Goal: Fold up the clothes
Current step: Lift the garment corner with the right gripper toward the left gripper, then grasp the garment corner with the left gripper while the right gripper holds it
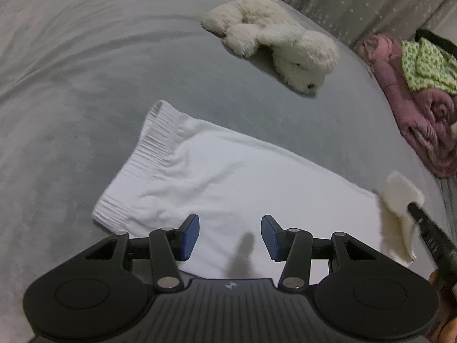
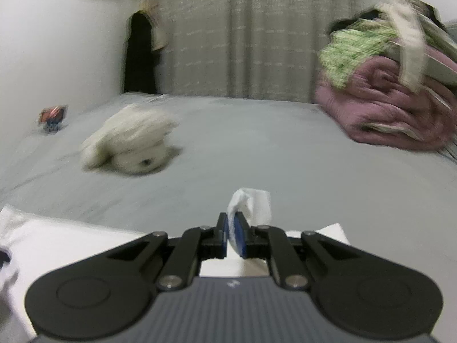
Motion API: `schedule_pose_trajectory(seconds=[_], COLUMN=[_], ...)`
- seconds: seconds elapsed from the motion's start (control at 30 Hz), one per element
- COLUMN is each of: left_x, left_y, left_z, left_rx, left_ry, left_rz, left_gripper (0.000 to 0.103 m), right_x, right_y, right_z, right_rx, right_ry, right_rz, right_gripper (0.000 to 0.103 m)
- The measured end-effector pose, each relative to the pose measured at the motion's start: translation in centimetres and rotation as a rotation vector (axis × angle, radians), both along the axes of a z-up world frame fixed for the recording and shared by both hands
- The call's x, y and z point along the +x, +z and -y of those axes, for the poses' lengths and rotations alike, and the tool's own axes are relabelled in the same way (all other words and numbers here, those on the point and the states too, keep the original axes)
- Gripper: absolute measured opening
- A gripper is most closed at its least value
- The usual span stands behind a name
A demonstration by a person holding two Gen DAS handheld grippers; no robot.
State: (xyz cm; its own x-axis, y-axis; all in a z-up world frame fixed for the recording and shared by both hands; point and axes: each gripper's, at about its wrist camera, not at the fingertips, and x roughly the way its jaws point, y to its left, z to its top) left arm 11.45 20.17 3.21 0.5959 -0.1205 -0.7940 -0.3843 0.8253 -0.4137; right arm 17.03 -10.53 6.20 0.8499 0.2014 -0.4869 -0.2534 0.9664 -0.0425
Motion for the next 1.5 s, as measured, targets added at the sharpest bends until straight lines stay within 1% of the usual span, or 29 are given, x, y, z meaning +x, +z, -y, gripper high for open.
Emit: schedule_pose_trajectory(seconds=[0.1, 0.2, 0.23, 0.27, 0.33, 0.43, 0.5, 0.57, 0.6, 0.63, 0.73, 0.83, 0.9, 0.93, 0.97, 1.0, 1.03, 1.1, 1.17, 1.2, 1.23, 1.27, 1.33, 1.37, 1.4, 1.5], left_x=[0.1, 0.1, 0.0, -0.1, 0.0, 0.9, 1.5, 2.1, 2.5, 2.9, 4.4, 5.6, 6.2, 6.5, 6.9, 7.1, 7.0, 6.8, 6.6, 6.4, 6.3, 6.3, 6.3, 6.4, 6.5, 7.1], left_y=[0.1, 0.3, 0.3, 0.3, 0.0, -1.0, -1.6, -2.3, -2.6, -2.9, -3.5, -4.4, -5.0, -5.4, -5.7, -5.9, -6.0, -6.2, -6.4, -6.5, -6.4, -6.3, -6.2, -6.1, -6.1, -5.4], left_z=[-0.4, -0.3, -0.3, -0.2, -0.2, 1.0, 1.8, 2.7, 3.3, 4.1, 6.1, 7.6, 8.1, 8.2, 8.3, 8.4, 8.4, 8.0, 7.3, 7.0, 6.7, 6.4, 6.0, 5.9, 5.9, 6.8], left_rx=[-0.001, -0.034, -0.068, -0.107, -0.247, -0.395, -0.490, -0.585, -0.606, -0.610, -0.615, -0.654, -0.682, -0.705, -0.732, -0.746, -0.748, -0.746, -0.761, -0.767, -0.768, -0.756, -0.735, -0.727, -0.701, -0.536], left_ry=[0.013, 0.000, -0.008, -0.018, -0.029, -0.023, -0.017, -0.012, -0.009, -0.014, -0.040, -0.050, -0.039, -0.034, -0.038, -0.039, -0.029, -0.007, 0.009, 0.019, 0.021, 0.024, 0.031, 0.024, 0.012, -0.049], left_rz=[0.006, 0.032, 0.047, 0.062, 0.090, 0.096, 0.098, 0.100, 0.095, 0.089, 0.092, 0.066, 0.042, 0.031, 0.020, 0.014, 0.013, 0.019, 0.021, 0.027, 0.037, 0.040, 0.044, 0.048, 0.042, -0.021], left_gripper=[0.047, 0.047, 0.047, 0.047, 0.047, 0.047, 0.048, 0.059, 0.062, 0.064, 0.065, 0.065, 0.064, 0.061, 0.049, 0.043, 0.038, 0.032, 0.019, 0.017, 0.011, 0.007, 0.005, 0.001, 0.001, 0.000], right_x=[-1.9, -3.9, -4.6, -5.2, -6.0, -6.6, -7.0, -7.4, -7.6, -7.8, -8.3, -8.7, -9.0, -9.2, -9.5, -9.8, -10.2, -10.8, -11.5, -11.9, -12.3, -12.6, -13.2, -13.4, -13.5, -13.8], right_y=[-0.3, -0.9, -1.2, -1.6, -2.1, -2.6, -2.7, -2.5, -2.4, -2.2, -2.1, -2.0, -1.9, -1.9, -1.8, -1.7, -1.7, -1.8, -2.0, -2.1, -2.2, -2.4, -2.7, -2.9, -3.2, -3.7], right_z=[-3.8, -7.2, -8.2, -9.1, -10.0, -10.0, -9.6, -9.2, -9.1, -8.9, -9.0, -9.0, -8.9, -8.9, -8.8, -8.8, -8.9, -9.0, -9.3, -9.5, -9.7, -9.9, -10.4, -10.7, -10.9, -11.5], right_rx=[-0.075, -0.146, -0.168, -0.190, -0.217, -0.232, -0.220, -0.222, -0.225, -0.229, -0.238, -0.235, -0.223, -0.215, -0.213, -0.214, -0.217, -0.225, -0.238, -0.247, -0.256, -0.265, -0.286, -0.300, -0.313, -0.323], right_ry=[0.080, 0.145, 0.163, 0.176, 0.183, 0.177, 0.178, 0.187, 0.192, 0.198, 0.214, 0.217, 0.224, 0.228, 0.231, 0.234, 0.240, 0.252, 0.269, 0.278, 0.284, 0.290, 0.301, 0.303, 0.304, 0.306], right_rz=[0.015, 0.032, 0.037, 0.044, 0.051, 0.054, 0.045, 0.049, 0.053, 0.056, 0.063, 0.065, 0.072, 0.076, 0.083, 0.092, 0.101, 0.114, 0.132, 0.142, 0.152, 0.161, 0.177, 0.181, 0.185, 0.183], right_gripper=[0.007, 0.007, 0.007, 0.007, 0.007, 0.007, 0.007, 0.007, 0.007, 0.007, 0.007, 0.007, 0.007, 0.007, 0.007, 0.007, 0.007, 0.007, 0.007, 0.007, 0.007, 0.007, 0.007, 0.007, 0.007, 0.007])
